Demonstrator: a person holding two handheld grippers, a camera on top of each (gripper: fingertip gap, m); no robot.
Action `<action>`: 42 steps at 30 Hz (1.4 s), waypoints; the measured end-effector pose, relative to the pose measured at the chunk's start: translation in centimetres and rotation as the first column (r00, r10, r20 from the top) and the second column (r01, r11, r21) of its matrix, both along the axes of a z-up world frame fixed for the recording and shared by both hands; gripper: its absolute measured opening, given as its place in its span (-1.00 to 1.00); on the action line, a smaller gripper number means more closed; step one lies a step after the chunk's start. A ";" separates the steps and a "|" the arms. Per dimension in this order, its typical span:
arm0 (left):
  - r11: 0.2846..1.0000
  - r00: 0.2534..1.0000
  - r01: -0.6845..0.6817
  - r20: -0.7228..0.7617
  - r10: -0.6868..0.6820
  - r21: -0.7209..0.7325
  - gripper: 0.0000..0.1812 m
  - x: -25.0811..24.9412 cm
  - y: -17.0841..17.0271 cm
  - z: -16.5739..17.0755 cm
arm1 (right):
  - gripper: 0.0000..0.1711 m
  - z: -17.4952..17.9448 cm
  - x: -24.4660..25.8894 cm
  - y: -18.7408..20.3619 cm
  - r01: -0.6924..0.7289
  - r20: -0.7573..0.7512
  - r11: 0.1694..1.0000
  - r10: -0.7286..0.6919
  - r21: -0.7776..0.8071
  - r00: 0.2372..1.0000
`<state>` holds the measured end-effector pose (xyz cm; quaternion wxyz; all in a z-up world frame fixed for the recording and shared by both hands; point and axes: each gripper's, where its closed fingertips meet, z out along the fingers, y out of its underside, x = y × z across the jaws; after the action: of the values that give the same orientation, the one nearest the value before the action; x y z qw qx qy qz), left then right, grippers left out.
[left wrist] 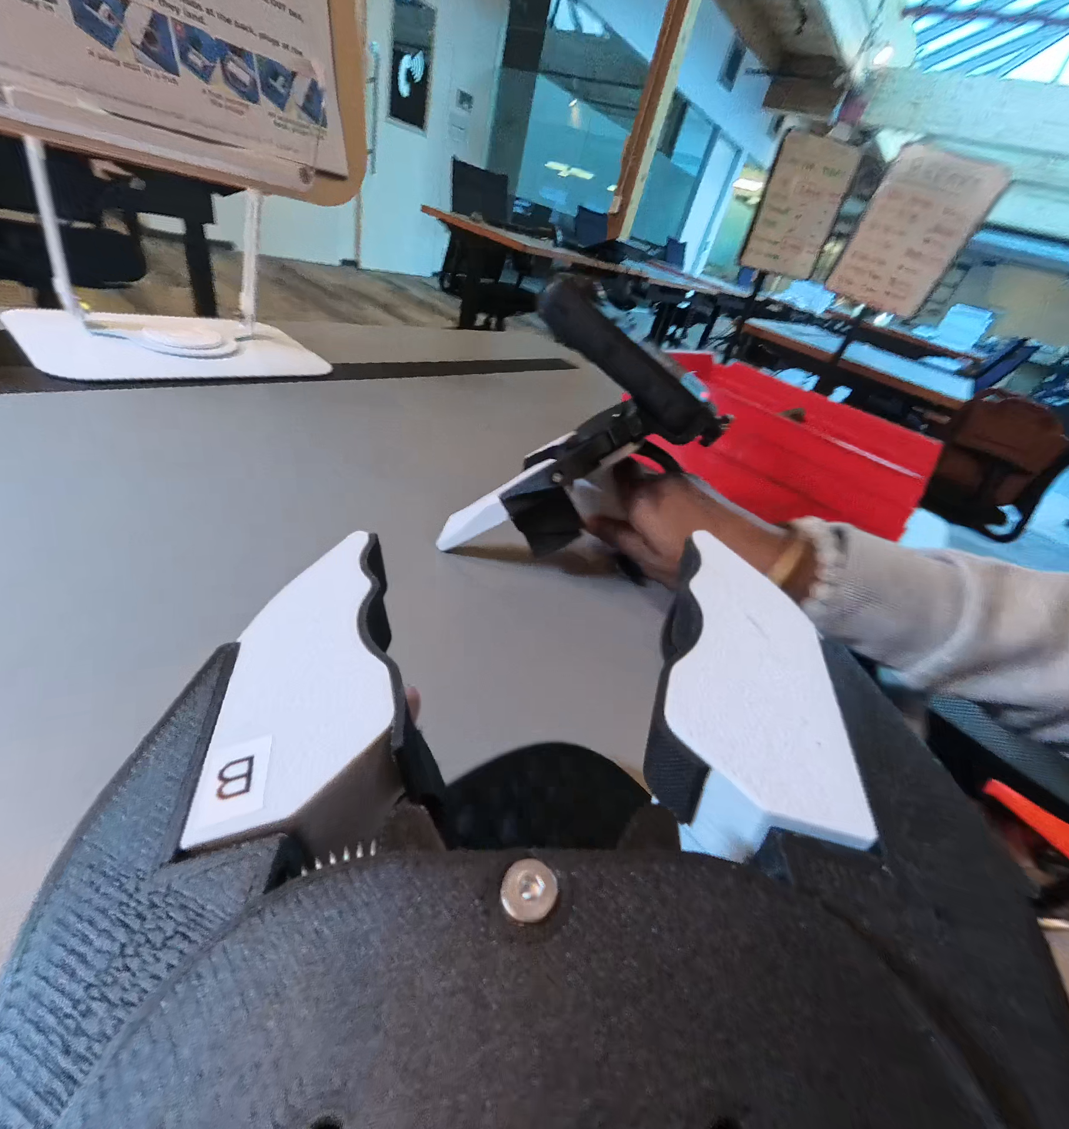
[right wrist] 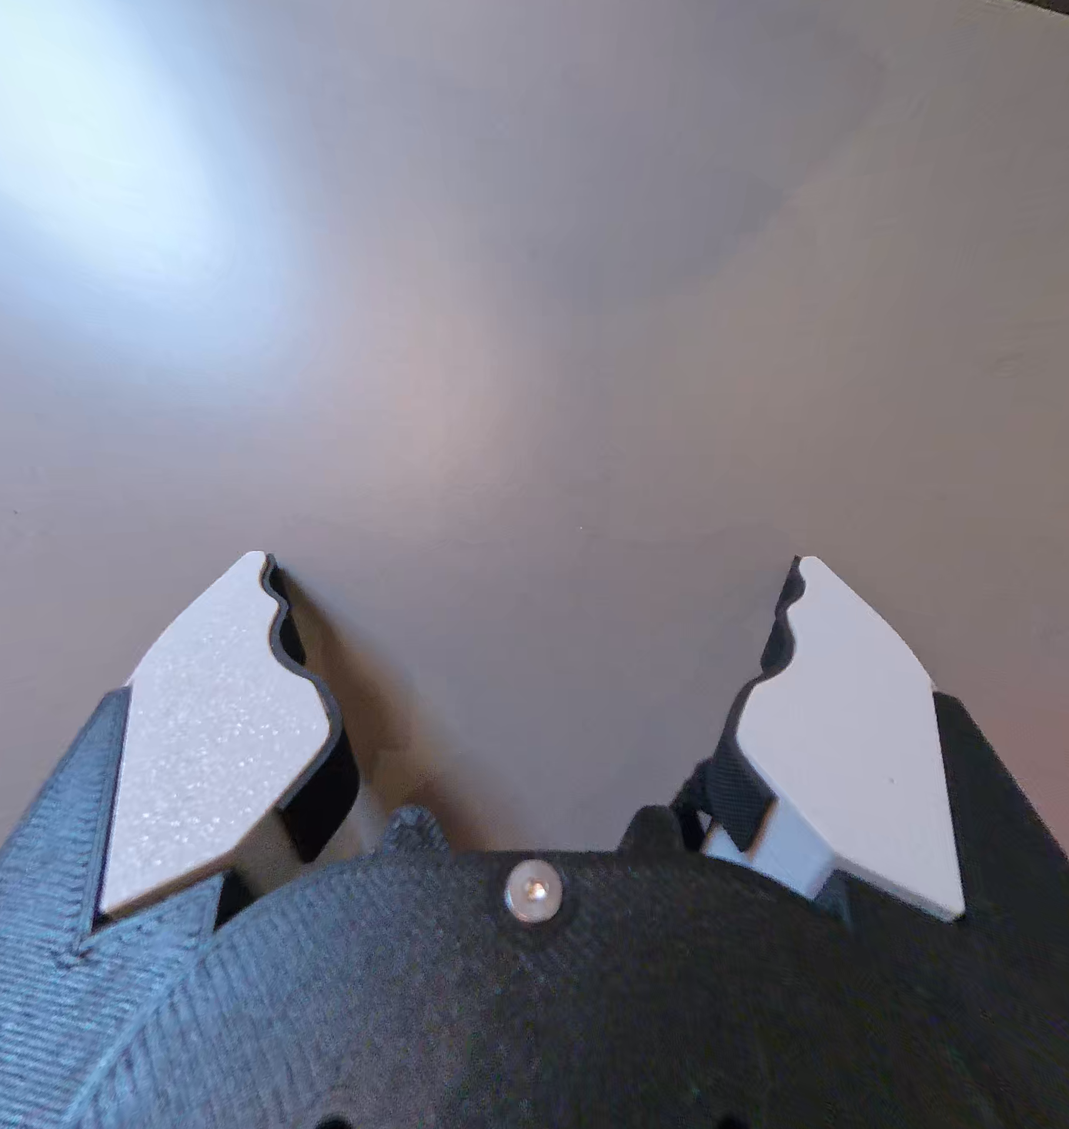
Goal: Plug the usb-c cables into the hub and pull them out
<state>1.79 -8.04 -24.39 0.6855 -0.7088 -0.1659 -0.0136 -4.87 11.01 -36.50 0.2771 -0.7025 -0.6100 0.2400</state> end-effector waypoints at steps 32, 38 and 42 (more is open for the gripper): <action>0.962 0.981 0.193 0.023 -0.192 -0.194 -0.12 -5.2 11.1 -3.8 | 0.68 0.1 0.2 0.9 0.031 -0.002 1.000 -0.031 -0.001 1.000; 0.964 0.986 0.119 -0.088 -0.144 -0.236 -0.10 -4.7 10.0 -2.8 | 0.68 0.1 0.2 1.0 0.031 -0.001 1.000 -0.031 -0.001 1.000; 0.981 0.976 0.034 -0.205 -0.074 -0.192 -0.10 -4.3 8.2 -0.7 | 0.68 0.1 0.2 0.9 0.031 -0.001 1.000 -0.031 -0.001 1.000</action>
<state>-2.56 0.18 -25.05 0.6288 -0.7719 -0.0731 0.0586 -4.64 11.94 -36.42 0.2808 -0.7118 -0.5987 0.2365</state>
